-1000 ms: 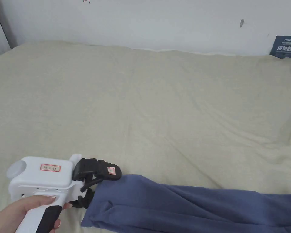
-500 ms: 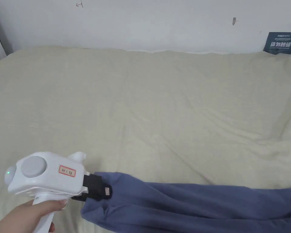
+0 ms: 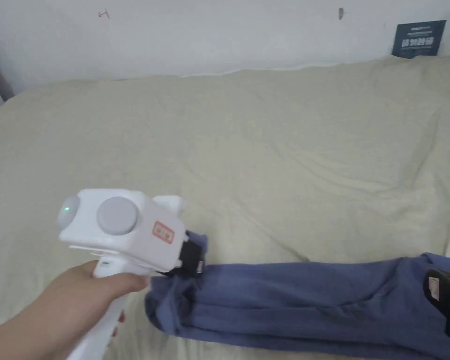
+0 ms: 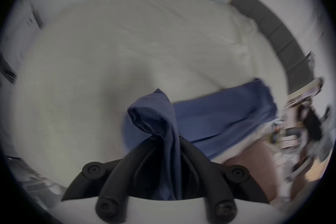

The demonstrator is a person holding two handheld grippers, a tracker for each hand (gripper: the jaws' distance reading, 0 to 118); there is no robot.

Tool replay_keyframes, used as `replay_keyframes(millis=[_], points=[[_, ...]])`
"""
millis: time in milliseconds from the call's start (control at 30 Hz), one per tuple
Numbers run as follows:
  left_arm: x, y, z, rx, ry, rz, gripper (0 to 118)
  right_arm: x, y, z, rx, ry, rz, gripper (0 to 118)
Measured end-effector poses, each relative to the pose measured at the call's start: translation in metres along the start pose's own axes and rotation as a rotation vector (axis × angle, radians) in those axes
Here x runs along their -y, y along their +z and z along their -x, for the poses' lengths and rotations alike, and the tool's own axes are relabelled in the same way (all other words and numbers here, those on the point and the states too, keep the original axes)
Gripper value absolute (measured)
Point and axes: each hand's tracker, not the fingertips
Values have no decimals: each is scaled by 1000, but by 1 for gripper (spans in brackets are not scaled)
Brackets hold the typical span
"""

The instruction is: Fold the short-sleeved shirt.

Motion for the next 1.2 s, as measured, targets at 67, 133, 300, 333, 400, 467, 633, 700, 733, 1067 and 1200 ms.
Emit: replay_keyframes(millis=[67,133,300,333,400,467,633,700,733,1067,1200], points=[[-7,-26,-40,105,20,39,6,0,5,-8,5,-19,-6,0],[-19,-56,-71,99,-17,79,6,0,10,-16,21,-33,-12,0],[-37,-99,-117,195,-26,132,47,2,18,-33,49,-68,-21,0],[-33,-97,-123,254,-9,137,47,3,19,-35,53,-78,-21,0],[-32,-96,-127,345,27,138,79,5,18,-40,55,-100,-15,0],[-30,-82,-121,462,26,120,114,8,16,-43,50,-118,-8,0],[-13,-20,-103,476,56,20,114,12,12,-44,33,-132,6,0],[-7,-2,-87,359,80,-45,114,12,10,-43,19,-138,9,0],[-6,4,-79,317,100,-47,113,12,10,-42,15,-140,10,0],[-30,-55,-65,126,-24,49,0,11,12,-46,7,-148,18,0],[-11,-105,-125,134,-118,153,0,12,15,-53,24,-155,19,0]])
